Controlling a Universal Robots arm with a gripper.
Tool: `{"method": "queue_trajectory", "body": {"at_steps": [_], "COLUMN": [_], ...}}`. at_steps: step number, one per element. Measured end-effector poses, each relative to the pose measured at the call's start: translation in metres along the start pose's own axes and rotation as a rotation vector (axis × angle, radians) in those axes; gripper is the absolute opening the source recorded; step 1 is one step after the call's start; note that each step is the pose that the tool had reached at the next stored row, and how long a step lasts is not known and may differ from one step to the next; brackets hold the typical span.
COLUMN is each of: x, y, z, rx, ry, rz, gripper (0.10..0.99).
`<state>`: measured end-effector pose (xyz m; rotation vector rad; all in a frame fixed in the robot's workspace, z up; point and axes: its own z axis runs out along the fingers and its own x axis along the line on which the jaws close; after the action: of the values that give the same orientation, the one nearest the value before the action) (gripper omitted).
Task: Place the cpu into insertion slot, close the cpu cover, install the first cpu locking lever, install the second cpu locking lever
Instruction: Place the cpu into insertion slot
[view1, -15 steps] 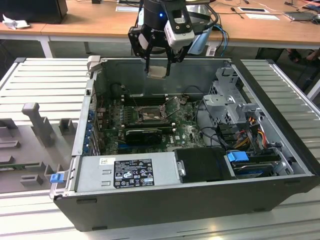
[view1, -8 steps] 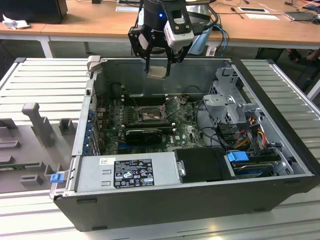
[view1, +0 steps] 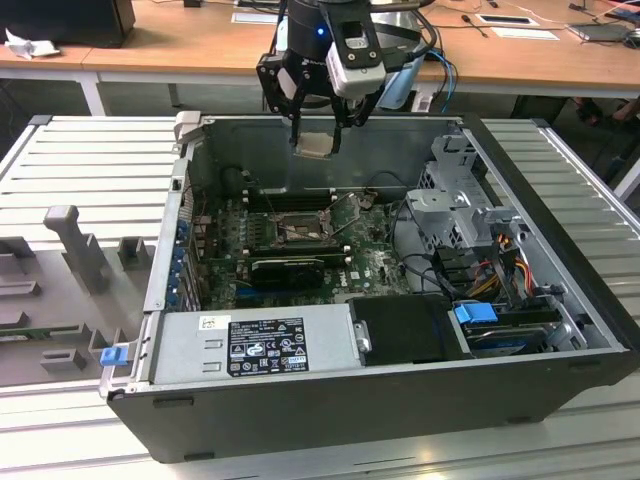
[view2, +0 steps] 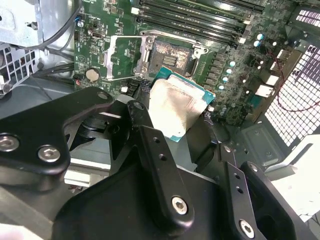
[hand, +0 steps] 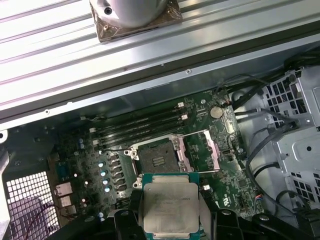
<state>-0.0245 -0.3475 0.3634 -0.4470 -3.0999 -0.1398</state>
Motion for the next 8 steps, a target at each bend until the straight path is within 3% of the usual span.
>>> {"method": "queue_trajectory", "body": {"at_steps": [8], "x": [0.0], "y": [-0.0001], "z": [0.0011], "rx": [-0.001], "ry": [-0.0031], "rz": [0.035], "gripper": [0.533]}}
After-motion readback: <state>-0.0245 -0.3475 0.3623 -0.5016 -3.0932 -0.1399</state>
